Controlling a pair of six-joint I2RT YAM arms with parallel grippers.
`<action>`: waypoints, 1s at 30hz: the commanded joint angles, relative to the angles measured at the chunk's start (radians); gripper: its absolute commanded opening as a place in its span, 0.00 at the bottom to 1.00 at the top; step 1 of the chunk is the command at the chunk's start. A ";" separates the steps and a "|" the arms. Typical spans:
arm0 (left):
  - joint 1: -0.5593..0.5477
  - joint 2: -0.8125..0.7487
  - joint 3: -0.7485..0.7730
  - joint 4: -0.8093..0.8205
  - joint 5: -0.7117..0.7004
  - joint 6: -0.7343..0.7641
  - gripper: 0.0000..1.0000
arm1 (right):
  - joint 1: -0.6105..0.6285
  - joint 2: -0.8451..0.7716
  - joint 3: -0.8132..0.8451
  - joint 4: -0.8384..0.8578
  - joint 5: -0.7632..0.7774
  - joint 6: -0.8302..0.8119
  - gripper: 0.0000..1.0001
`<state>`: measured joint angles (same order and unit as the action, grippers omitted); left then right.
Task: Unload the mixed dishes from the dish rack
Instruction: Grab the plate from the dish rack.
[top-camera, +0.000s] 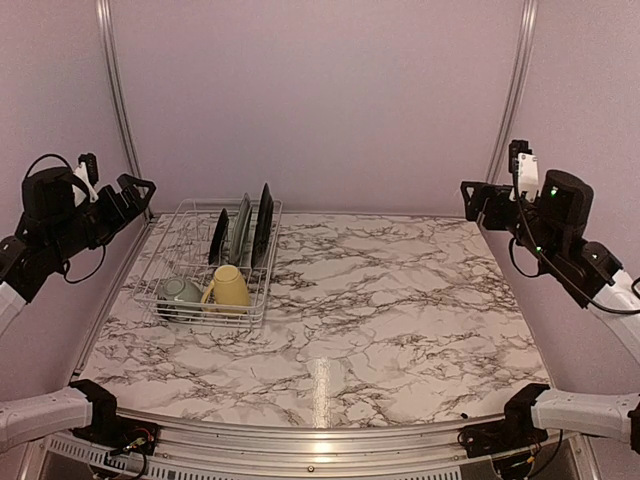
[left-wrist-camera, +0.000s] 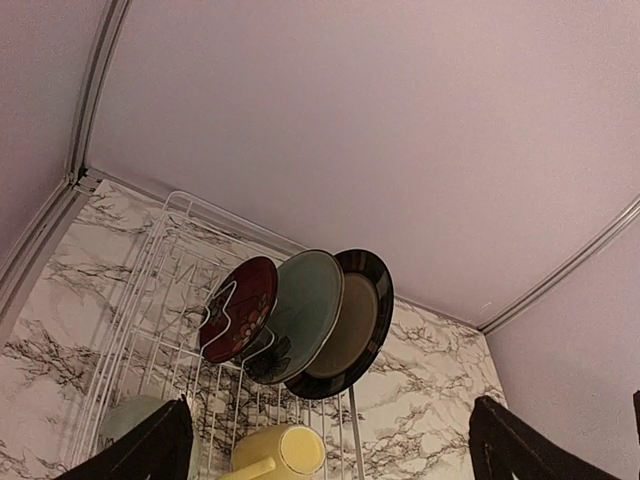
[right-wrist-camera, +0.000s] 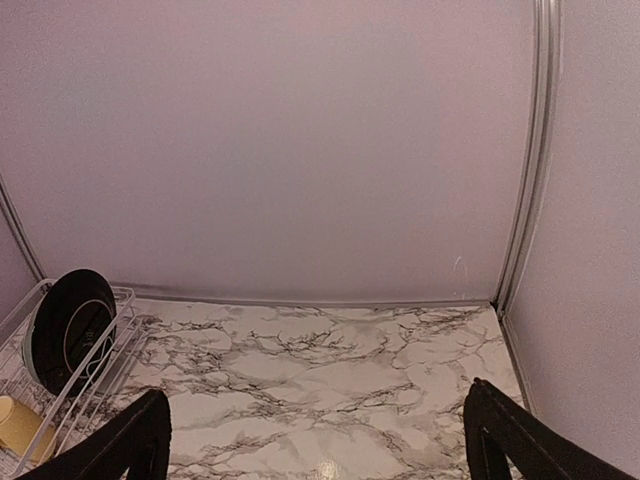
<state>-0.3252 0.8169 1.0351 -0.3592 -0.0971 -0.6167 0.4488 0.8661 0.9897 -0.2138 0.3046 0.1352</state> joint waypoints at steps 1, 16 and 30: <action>0.005 0.046 -0.030 0.069 0.125 -0.049 0.99 | -0.015 0.020 0.001 0.015 -0.059 0.027 0.99; -0.303 0.414 0.122 0.108 -0.021 -0.002 0.88 | 0.022 0.179 -0.027 0.034 -0.290 0.082 0.99; -0.352 0.862 0.573 -0.142 -0.199 0.145 0.78 | 0.040 0.143 -0.097 0.059 -0.309 0.107 0.99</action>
<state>-0.6727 1.5925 1.5322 -0.3798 -0.2398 -0.5213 0.4797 1.0355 0.8993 -0.1715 -0.0025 0.2295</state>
